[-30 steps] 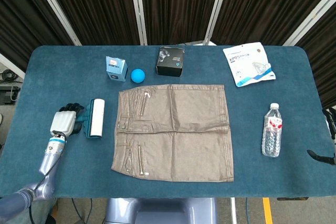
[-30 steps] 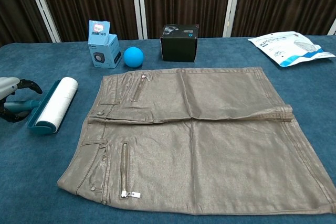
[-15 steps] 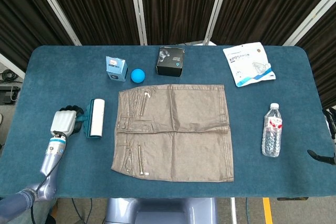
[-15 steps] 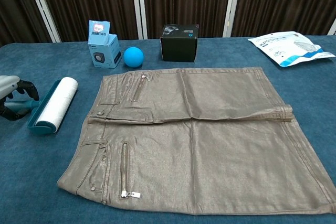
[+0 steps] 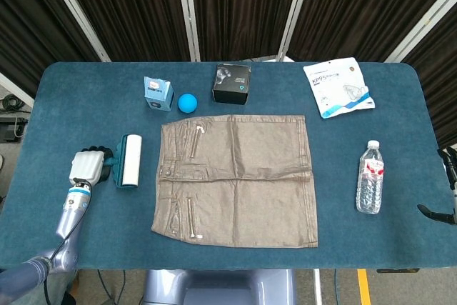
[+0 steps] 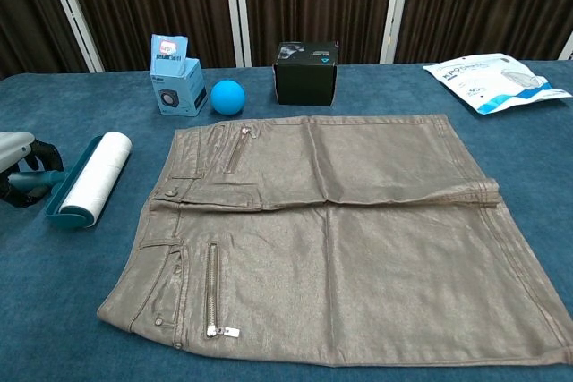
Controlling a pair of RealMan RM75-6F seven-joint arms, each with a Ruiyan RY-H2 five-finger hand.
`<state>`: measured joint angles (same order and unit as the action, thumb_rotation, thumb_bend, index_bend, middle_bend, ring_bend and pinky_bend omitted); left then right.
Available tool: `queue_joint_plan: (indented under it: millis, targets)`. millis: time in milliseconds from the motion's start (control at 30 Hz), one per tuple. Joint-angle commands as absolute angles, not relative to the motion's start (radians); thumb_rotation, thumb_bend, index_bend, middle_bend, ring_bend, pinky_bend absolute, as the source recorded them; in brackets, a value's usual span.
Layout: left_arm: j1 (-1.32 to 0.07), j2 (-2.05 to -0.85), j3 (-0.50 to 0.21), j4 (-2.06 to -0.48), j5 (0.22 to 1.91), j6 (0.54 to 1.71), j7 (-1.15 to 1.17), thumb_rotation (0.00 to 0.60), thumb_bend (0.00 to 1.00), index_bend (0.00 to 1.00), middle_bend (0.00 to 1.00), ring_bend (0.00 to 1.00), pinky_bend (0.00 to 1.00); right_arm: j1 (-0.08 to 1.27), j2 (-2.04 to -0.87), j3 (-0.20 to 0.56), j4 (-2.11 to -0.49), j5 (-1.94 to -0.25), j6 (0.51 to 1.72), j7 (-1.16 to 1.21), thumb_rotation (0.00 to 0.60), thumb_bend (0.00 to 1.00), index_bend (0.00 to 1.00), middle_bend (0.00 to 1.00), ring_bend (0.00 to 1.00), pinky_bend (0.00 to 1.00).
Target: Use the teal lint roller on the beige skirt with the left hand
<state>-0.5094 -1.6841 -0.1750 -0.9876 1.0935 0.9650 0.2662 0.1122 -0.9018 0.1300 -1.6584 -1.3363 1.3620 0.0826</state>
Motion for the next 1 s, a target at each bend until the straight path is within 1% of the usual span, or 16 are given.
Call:
queue_joint_plan:
  millis: [33,167,300,567,700,767,867,1000]
  targets:
    - [-0.509,-1.683,-0.176,-0.985,1.099,0.972,0.265,0.6,0.67,0.64,0.4,0.33,0.37,0.113,-0.903,0.13,-1.658,-1.336,1.36,0.081,0.6,0.0,0.0,0.0,0.0,0.0]
    - [-0.512,-1.665,-0.172,-1.002,1.113,0.975,0.268,0.6,0.76,0.66,0.41,0.33,0.38,0.114,-0.903,0.129,-1.658,-1.335,1.358,0.08,0.6,0.0,0.0,0.0,0.0,0.0]
    - [-0.532,-1.604,-0.163,-1.069,1.147,0.971,0.305,0.6,0.81,0.66,0.42,0.34,0.4,0.115,-0.903,0.129,-1.657,-1.333,1.356,0.08,0.6,0.0,0.0,0.0,0.0,0.0]
    - [-0.59,-1.495,-0.187,-1.22,1.127,0.936,0.43,0.6,0.83,0.67,0.43,0.36,0.41,0.119,-0.905,0.129,-1.656,-1.326,1.342,0.083,0.6,0.0,0.0,0.0,0.0,0.0]
    - [-0.64,-1.443,-0.199,-1.295,1.098,0.884,0.507,0.6,0.82,0.67,0.43,0.36,0.41,0.121,-0.905,0.133,-1.65,-1.31,1.335,0.088,0.6,0.0,0.0,0.0,0.0,0.0]
    - [-0.679,-1.42,-0.204,-1.325,1.075,0.837,0.548,0.6,0.82,0.67,0.43,0.36,0.41,0.123,-0.905,0.137,-1.646,-1.301,1.331,0.09,0.6,0.0,0.0,0.0,0.0,0.0]
    - [-0.735,-1.409,-0.209,-1.344,1.038,0.782,0.609,0.6,0.82,0.68,0.43,0.36,0.41,0.123,-0.902,0.141,-1.644,-1.289,1.327,0.095,0.6,0.0,0.0,0.0,0.0,0.0]
    - [-0.804,-1.422,-0.206,-1.347,0.996,0.734,0.679,0.6,0.83,0.68,0.44,0.37,0.42,0.125,-0.903,0.145,-1.641,-1.278,1.323,0.089,0.6,0.0,0.0,0.0,0.0,0.0]
